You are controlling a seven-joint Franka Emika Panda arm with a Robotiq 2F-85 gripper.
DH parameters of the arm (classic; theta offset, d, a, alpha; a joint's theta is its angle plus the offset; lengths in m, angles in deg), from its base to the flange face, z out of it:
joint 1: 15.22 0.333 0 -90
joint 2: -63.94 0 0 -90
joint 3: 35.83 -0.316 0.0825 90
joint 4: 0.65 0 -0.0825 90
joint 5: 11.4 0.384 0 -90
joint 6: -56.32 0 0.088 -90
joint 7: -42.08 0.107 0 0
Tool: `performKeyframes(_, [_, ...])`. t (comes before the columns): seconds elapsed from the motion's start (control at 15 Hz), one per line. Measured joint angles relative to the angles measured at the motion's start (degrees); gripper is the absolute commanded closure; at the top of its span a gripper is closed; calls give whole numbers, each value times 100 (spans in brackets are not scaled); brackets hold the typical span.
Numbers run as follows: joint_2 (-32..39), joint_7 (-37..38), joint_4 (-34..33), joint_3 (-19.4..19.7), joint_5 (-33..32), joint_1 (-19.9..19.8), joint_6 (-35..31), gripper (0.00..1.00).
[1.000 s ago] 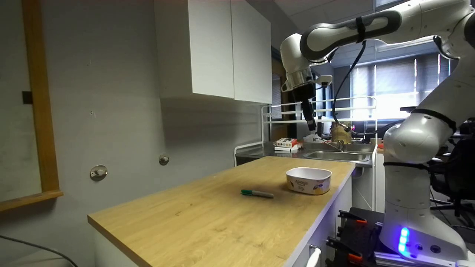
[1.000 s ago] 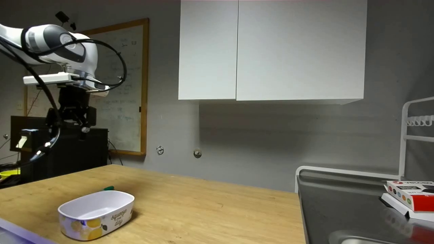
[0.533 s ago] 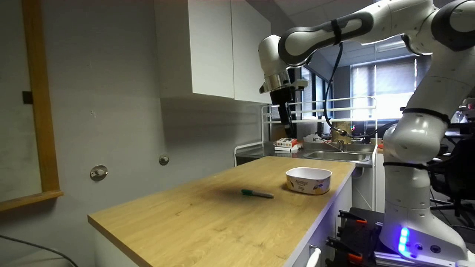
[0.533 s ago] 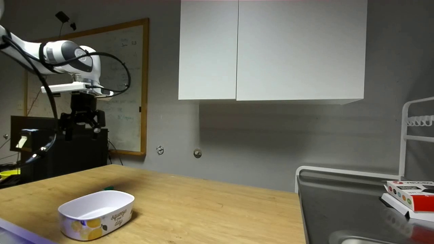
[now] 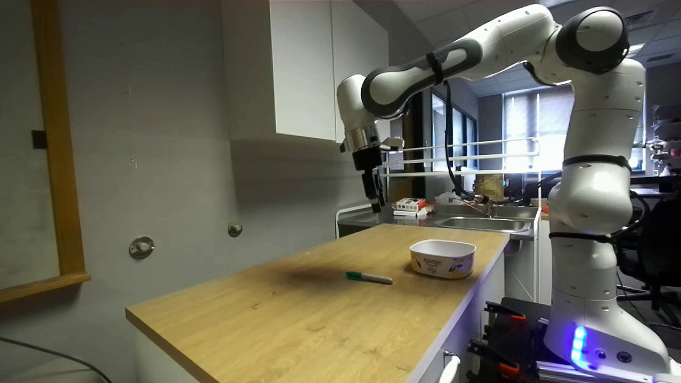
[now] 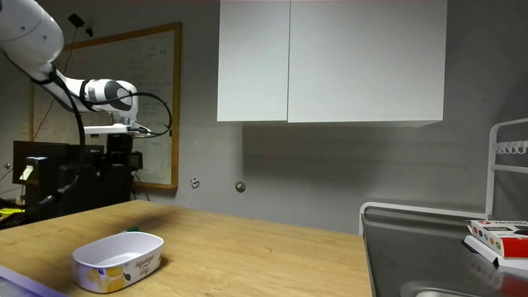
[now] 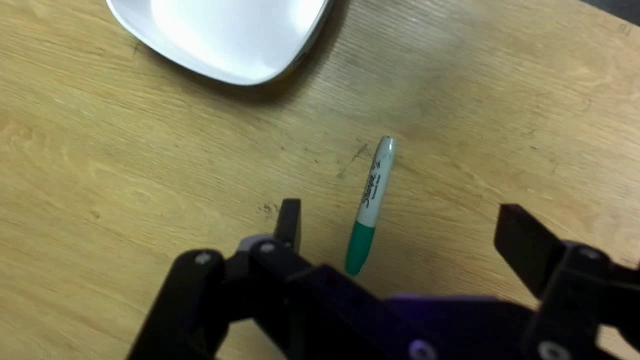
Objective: Put the marker in the lunchbox
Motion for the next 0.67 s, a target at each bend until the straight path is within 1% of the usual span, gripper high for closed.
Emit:
performKeyframes(0.27, [744, -2, -261, 3, 73, 36, -405, 0])
performKeyframes(0.67, [1536, -5, -593, 4, 237, 77, -492, 0])
